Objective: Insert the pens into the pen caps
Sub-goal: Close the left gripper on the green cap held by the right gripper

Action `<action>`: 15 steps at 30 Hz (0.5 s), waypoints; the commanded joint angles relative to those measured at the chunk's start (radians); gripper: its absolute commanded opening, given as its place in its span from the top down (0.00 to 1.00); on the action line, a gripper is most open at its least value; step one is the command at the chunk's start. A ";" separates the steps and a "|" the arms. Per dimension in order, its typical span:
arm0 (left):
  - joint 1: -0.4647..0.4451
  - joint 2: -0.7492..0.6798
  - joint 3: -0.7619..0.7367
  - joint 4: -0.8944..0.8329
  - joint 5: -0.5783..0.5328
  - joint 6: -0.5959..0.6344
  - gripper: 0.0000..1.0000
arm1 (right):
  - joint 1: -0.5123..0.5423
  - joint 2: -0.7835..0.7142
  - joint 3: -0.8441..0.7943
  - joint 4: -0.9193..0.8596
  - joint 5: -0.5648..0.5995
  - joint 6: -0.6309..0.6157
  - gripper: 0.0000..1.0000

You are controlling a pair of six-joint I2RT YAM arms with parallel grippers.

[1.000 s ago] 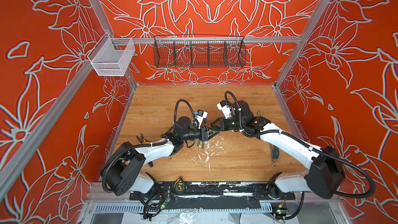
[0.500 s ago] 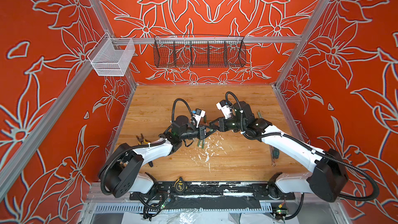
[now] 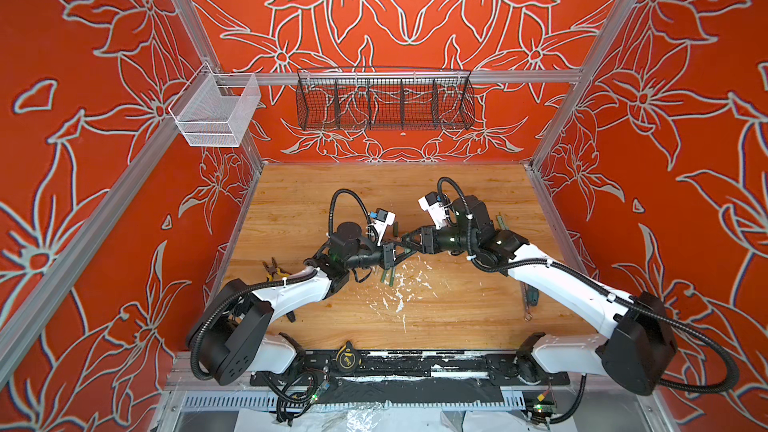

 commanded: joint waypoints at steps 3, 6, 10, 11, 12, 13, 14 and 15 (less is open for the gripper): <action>0.005 -0.053 -0.027 0.015 0.091 0.063 1.00 | 0.006 -0.019 0.012 0.045 -0.050 0.042 0.51; 0.005 -0.084 -0.034 -0.010 0.124 0.093 1.00 | 0.005 -0.015 0.016 0.058 -0.064 0.049 0.51; 0.005 -0.123 -0.040 -0.036 0.146 0.126 1.00 | 0.005 -0.010 0.011 0.093 -0.098 0.065 0.53; 0.005 -0.130 -0.038 -0.047 0.151 0.133 1.00 | 0.005 -0.008 0.008 0.107 -0.109 0.071 0.55; 0.005 -0.134 -0.035 -0.060 0.150 0.139 1.00 | 0.005 -0.008 0.006 0.117 -0.117 0.076 0.56; 0.005 -0.137 -0.032 -0.074 0.149 0.148 1.00 | 0.006 -0.008 0.000 0.137 -0.132 0.085 0.56; 0.005 -0.138 -0.030 -0.082 0.150 0.153 1.00 | 0.005 -0.008 -0.002 0.150 -0.143 0.091 0.58; 0.005 -0.139 -0.030 -0.082 0.152 0.154 1.00 | 0.006 -0.009 -0.004 0.159 -0.152 0.096 0.60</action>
